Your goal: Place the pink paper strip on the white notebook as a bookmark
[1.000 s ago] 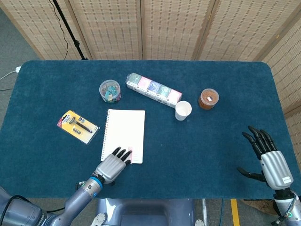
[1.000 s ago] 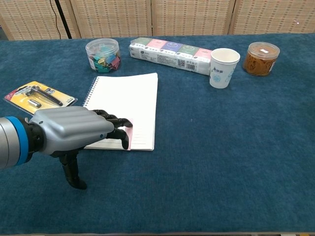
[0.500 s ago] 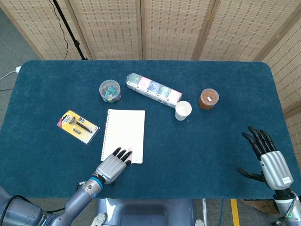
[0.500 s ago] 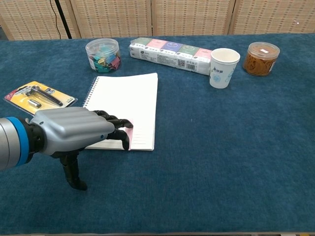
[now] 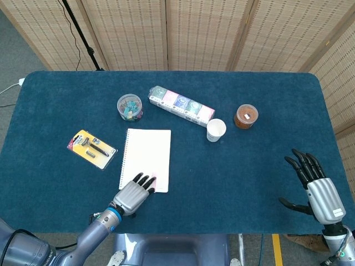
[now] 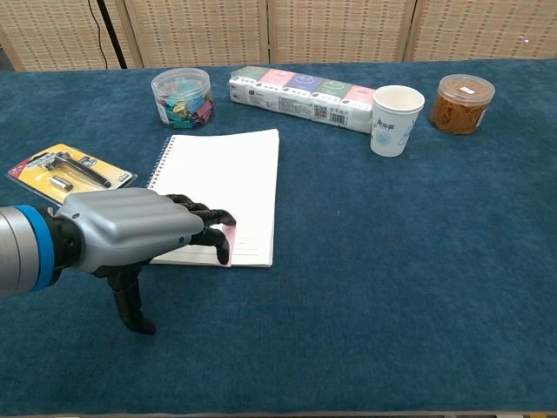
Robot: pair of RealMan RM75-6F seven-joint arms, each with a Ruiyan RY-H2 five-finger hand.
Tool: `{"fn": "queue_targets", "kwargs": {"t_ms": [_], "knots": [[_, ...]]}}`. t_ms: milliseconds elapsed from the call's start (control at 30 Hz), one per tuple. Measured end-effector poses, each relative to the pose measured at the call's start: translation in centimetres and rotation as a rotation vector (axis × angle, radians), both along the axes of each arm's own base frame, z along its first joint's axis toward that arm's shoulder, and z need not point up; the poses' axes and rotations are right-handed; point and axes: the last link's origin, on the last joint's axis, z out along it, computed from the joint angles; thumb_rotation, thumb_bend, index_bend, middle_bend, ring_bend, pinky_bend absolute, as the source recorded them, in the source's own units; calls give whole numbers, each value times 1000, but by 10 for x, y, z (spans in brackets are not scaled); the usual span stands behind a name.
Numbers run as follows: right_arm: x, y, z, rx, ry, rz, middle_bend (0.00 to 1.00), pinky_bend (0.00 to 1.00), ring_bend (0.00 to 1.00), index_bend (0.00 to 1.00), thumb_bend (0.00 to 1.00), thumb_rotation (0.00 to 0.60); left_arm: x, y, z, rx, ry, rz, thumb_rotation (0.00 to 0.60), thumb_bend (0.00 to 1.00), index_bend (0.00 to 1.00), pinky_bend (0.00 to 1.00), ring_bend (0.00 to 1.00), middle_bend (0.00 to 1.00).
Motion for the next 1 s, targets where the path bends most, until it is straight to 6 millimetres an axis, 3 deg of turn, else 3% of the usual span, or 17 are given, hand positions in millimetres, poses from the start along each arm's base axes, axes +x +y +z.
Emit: {"fn": "queue_targets", "kwargs": {"t_ms": [533,1000], "knots": [[0,0,2,0,-8,3,0,0,0,98,36,600,7,-1,0,25,11,-22,600,0,233,0,0,0],[4,3,-2,13,-5,16,0,0,0,98,37,600,-8,13,27,83,-13,33,600,0,233,0,0,0]]}}
